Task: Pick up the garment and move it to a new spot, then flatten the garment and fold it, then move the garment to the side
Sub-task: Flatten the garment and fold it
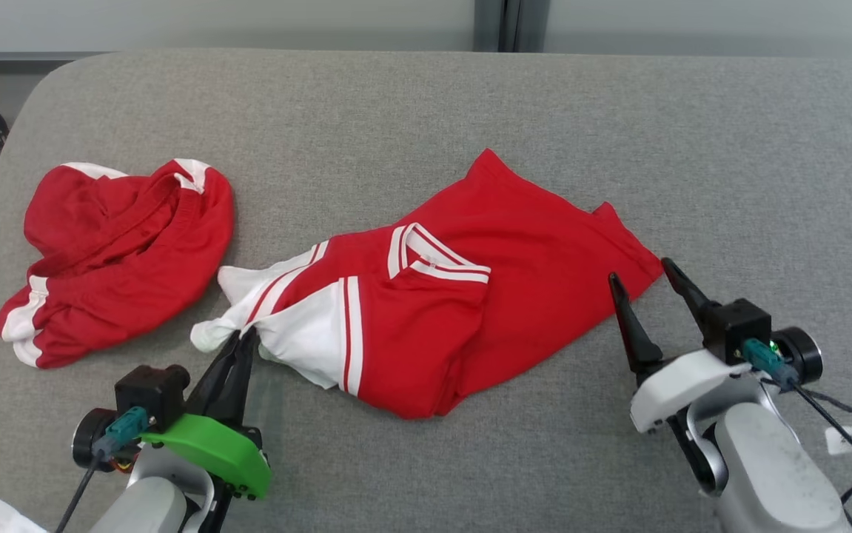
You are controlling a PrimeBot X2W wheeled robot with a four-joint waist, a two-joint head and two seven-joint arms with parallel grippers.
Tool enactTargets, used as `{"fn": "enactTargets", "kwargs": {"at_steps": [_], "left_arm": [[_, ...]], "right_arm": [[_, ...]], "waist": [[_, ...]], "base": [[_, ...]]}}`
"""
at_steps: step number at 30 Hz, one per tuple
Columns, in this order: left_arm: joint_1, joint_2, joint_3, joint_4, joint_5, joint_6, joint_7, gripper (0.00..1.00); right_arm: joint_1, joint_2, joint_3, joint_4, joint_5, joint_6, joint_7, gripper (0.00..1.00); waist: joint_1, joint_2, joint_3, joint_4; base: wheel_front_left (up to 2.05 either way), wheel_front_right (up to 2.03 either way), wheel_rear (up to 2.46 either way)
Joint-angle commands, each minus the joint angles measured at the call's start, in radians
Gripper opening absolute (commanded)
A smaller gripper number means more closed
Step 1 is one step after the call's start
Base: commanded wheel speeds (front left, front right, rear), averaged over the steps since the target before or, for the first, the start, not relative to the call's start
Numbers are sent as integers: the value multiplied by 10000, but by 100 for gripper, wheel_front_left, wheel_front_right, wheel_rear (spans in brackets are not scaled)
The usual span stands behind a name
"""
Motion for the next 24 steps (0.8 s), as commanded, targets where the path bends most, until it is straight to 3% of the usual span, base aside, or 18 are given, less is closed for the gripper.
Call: {"fn": "enactTargets", "kwargs": {"at_steps": [1, 7, 11, 12, 13, 14, 20, 24], "left_arm": [[-237, -17, -72, 17, 143, 1, 41, 0], [-637, -204, -375, 292, 433, -105, 63, 0], [-766, -314, -445, 492, 499, -189, 38, 0], [-783, -339, -460, 535, 501, -193, 33, 0], [-811, -359, -480, 577, 508, -223, 28, 0], [-838, -370, -480, 609, 517, -227, 22, 0], [-834, -414, -192, 268, 547, -407, -21, 0], [-546, -476, 455, -720, 286, -707, -15, 0]], "right_arm": [[-582, -198, 197, 447, -36, -10, -3, 100], [-2538, -824, 1035, 3288, 397, -10, 19, 100], [-3426, -764, 2098, 4994, 1102, -10, 726, 100], [-3555, -776, 2380, 5215, 1305, -1, 838, 89], [-3659, -787, 2664, 5386, 1565, -2, 842, 31], [-3724, -797, 2878, 5448, 1785, -4, 728, 0], [-4219, -1214, 3232, 5087, 2484, -13, 24, 0], [-3811, -1723, 2687, 3544, 2666, -13, -9, 0]], "waist": [[0, -1, 151, 149], [0, -1, 360, 485], [0, -1, 377, 573], [0, -1, 374, 580], [0, -1, 367, 578], [0, -1, 355, 559], [0, -1, 191, 59], [0, -1, -102, -465]], "base": [[0, 0, 0], [0, 0, 0], [0, 0, 0], [0, 0, 0], [0, 0, 0], [0, 0, 0], [0, 0, 0], [0, 0, 0]]}}
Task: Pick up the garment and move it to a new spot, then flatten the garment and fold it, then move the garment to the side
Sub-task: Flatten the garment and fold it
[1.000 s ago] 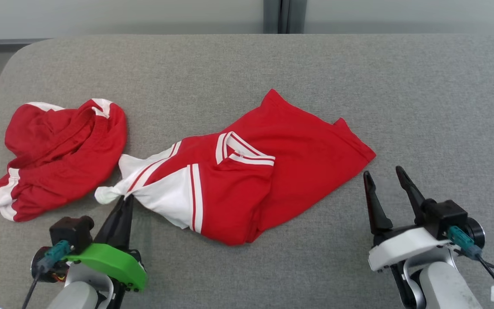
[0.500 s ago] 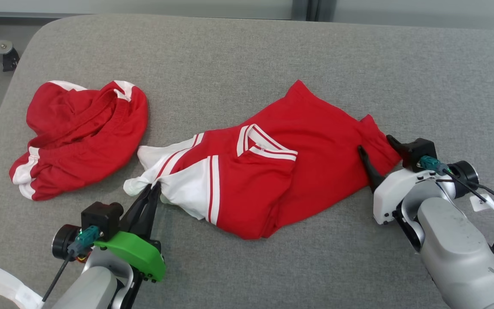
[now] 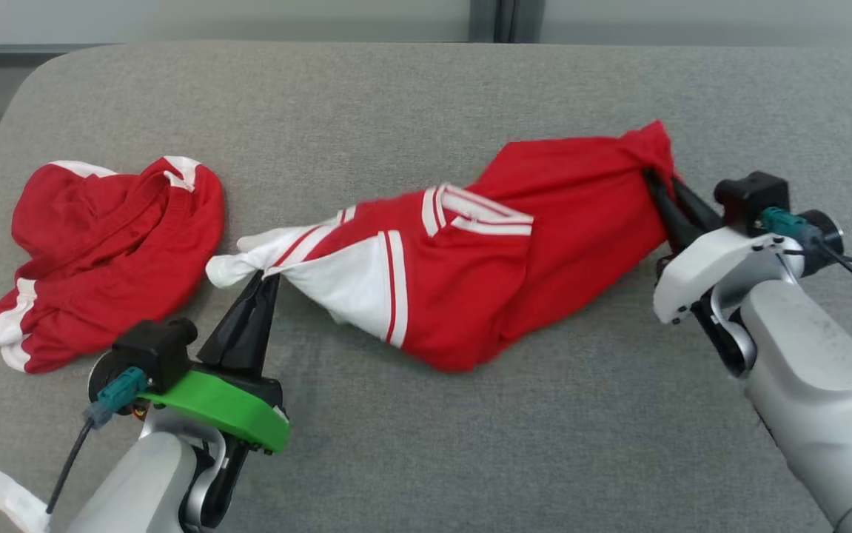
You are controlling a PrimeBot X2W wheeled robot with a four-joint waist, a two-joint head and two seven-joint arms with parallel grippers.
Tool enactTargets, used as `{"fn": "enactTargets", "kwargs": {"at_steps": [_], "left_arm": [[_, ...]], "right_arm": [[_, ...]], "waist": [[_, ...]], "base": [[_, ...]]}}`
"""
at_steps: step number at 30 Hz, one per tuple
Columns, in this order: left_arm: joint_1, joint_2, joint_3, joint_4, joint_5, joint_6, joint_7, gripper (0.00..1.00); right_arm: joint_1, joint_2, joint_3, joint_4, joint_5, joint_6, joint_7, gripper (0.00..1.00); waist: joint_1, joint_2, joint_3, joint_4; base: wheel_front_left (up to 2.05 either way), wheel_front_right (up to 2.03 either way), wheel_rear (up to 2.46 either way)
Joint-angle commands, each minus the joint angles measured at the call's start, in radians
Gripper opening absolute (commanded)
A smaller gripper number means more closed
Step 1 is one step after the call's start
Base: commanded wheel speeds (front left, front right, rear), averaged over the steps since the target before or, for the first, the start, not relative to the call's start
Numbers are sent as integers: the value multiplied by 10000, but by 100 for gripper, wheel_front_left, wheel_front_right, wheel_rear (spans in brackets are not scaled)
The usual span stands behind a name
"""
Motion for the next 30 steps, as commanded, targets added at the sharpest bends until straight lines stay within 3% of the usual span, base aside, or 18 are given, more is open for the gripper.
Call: {"fn": "enactTargets", "kwargs": {"at_steps": [1, 6, 9, 11, 14, 17, 24, 25, 26, 30], "left_arm": [[232, 25, 139, -369, -88, -96, -26, 0], [1068, 519, 331, -2249, -398, -11, 319, 0], [1739, 887, 310, -3719, -949, 114, 1173, 0], [2044, 1153, 241, -4499, -1249, 218, 1775, 0], [2031, 1278, 47, -4959, -1351, 369, 2443, 0], [1486, 835, -106, -4410, -1513, 220, 2553, 0], [-370, -151, -840, -584, -328, -524, 1453, 2], [-544, -204, -983, -62, -171, -583, 1331, 55], [-742, -254, -1136, 496, 131, -621, 1119, 100], [-1114, -300, -1684, 1968, 949, -729, 510, 100]], "right_arm": [[565, -276, -230, -391, 79, -15, -29, 0], [2028, -1227, -838, -2411, 294, -15, 46, 0], [3295, -1819, -1491, -4088, 455, -15, 794, 0], [4022, -1983, -1960, -5292, 424, -14, 1525, 0], [4730, -1688, -2627, -6674, 428, -14, 2475, 0], [4777, -1145, -3035, -6732, 13, -14, 2825, 0], [3809, -114, -3815, -4420, -1301, -14, 1824, 0], [3693, -46, -3834, -4138, -1402, -14, 1713, 0], [3525, -1, -3860, -3845, -1488, -14, 1565, 0], [3269, 24, -3878, -3024, -1672, -14, 1221, 0]], "waist": [[0, 0, -384, -516], [0, 0, -755, -1143], [0, 0, -782, -1460], [0, 0, -738, -1626], [0, 0, -602, -1764], [0, 0, -472, -1748], [0, 0, -292, -1374], [0, 0, -283, -1350], [0, 0, -278, -1330], [0, 0, -255, -1254]], "base": [[0, 0, 0], [0, 0, 0], [0, 0, 0], [0, 0, 0], [0, 0, 0], [0, 0, 0], [0, 0, 0], [0, 0, 0], [0, 0, 0], [0, 0, 0]]}}
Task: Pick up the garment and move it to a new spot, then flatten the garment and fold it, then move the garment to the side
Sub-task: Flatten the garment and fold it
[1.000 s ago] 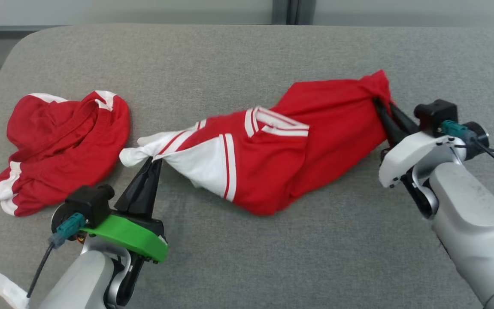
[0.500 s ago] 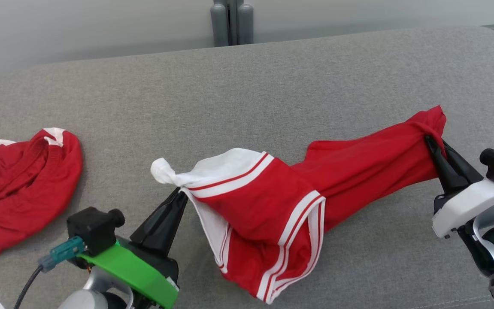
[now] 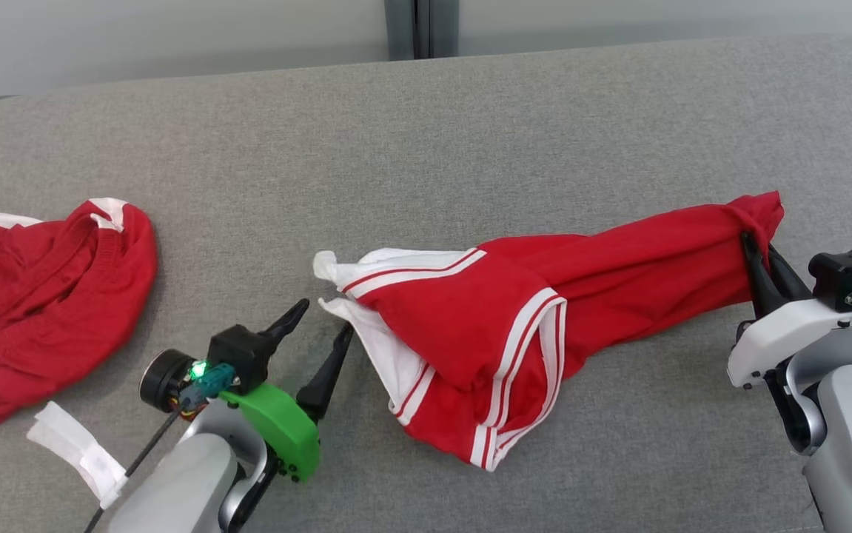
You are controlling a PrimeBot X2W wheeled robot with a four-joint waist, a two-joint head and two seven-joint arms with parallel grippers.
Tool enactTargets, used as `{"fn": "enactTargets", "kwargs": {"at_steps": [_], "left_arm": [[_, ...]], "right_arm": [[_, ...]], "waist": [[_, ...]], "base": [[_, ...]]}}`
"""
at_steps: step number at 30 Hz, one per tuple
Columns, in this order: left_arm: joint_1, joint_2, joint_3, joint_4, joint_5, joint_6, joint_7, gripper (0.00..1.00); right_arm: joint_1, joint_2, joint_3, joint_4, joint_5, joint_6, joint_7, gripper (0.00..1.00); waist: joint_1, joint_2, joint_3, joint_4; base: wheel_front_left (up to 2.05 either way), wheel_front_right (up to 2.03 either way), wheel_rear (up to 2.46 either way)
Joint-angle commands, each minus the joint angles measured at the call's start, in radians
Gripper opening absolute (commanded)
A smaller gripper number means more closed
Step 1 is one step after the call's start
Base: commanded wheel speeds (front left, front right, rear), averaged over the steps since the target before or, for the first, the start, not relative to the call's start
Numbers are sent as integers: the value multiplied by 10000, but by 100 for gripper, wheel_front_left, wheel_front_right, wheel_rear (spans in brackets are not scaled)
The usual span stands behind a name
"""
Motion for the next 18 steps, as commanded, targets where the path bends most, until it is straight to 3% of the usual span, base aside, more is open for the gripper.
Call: {"fn": "enactTargets", "kwargs": {"at_steps": [1, 5, 9, 13, 16, 18], "left_arm": [[-150, 86, -170, 274, 306, -53, -145, 100], [-314, 368, -1006, 906, 1713, 62, -466, 100], [-513, 542, -1629, 1194, 3168, 684, -605, 100], [-745, 476, -1483, 937, 3806, 1287, -592, 100], [-890, 459, -1443, 764, 4179, 1397, -593, 100], [-976, 498, -1554, 594, 4379, 1236, -593, 100]], "right_arm": [[-94, -49, -35, 166, -54, -10, -124, 0], [-258, -105, -74, 574, -65, -10, -391, 0], [-366, -102, -89, 821, -58, -10, -537, 0], [-460, -34, -19, 969, -18, -10, -624, 0], [-565, 18, 102, 1094, 17, -10, -631, 0], [-634, 40, 187, 1160, 30, -10, -656, 0]], "waist": [[0, -1, 28, 33], [0, -1, 89, 79], [0, -1, 152, 95], [0, -1, 267, 59], [0, -1, 343, -28], [0, -1, 381, -99]], "base": [[0, 0, 0], [0, 0, 0], [0, 0, 0], [0, 0, 0], [0, 0, 0], [0, 0, 0]]}}
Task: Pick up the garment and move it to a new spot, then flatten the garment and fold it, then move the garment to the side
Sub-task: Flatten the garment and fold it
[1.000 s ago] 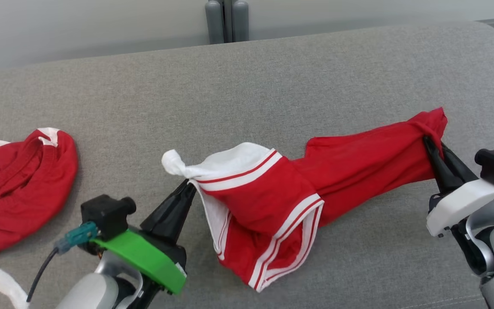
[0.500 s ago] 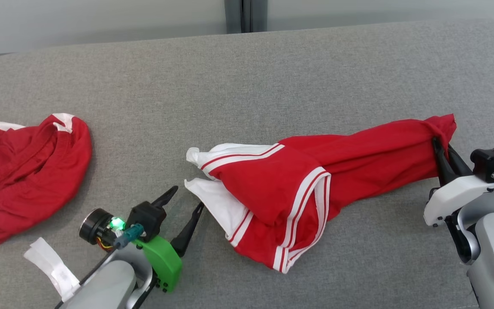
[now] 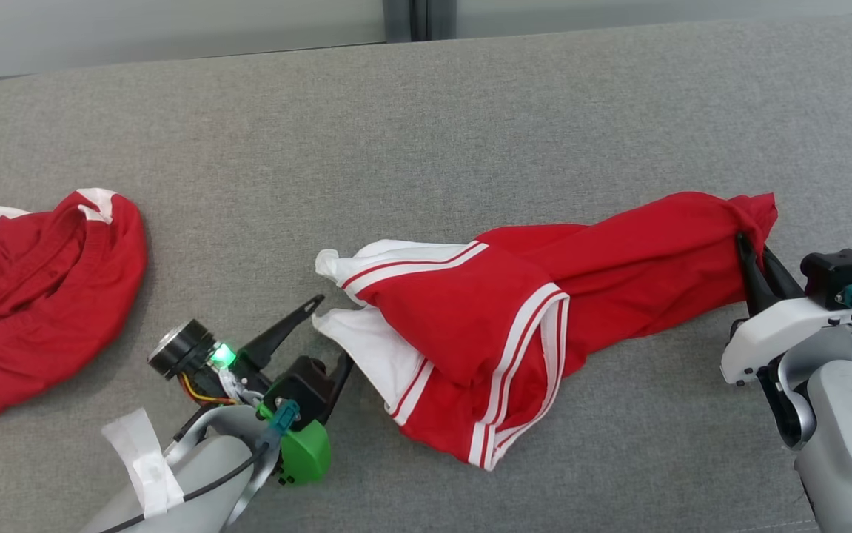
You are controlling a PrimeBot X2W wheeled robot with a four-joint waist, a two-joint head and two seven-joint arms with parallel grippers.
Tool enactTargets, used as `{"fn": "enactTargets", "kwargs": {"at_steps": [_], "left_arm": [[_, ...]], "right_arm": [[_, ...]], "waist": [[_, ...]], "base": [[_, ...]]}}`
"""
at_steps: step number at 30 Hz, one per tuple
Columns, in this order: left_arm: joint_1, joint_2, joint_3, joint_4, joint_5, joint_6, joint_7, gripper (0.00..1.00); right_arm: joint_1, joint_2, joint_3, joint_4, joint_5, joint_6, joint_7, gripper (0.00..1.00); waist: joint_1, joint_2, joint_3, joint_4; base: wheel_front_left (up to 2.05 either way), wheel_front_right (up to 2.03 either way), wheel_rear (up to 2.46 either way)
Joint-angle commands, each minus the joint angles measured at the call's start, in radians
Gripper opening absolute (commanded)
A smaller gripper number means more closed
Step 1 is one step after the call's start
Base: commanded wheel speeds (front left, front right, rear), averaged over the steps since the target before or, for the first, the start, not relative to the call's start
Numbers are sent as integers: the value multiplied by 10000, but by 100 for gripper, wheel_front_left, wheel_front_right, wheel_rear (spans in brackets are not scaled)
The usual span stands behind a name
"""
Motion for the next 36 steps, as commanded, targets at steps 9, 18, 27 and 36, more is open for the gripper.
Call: {"fn": "enactTargets", "kwargs": {"at_steps": [9, 18, 27, 36], "left_arm": [[293, 249, -242, -570, -691, -1402, -17, 0], [696, 1386, -972, -6036, -9661, -1617, 1132, 0], [2390, 454, 2202, -6743, -20349, -32, 1534, 0], [1407, 945, 1256, -5853, -18485, 295, 1470, 0]], "right_arm": [[-412, -109, 40, -54, 205, -10, -256, 0], [-524, -1187, -362, -1440, 178, -10, 686, 0], [-693, -986, -615, -2296, 212, -10, 3508, 0], [-1254, -425, -205, -1287, 37, -12, 3188, 100]], "waist": [[0, 0, 28, -222], [0, 0, -195, 189], [0, 0, -42, 509], [0, 0, 218, 724]], "base": [[0, 0, 0], [0, 0, 0], [0, 0, 0], [0, 0, 0]]}}
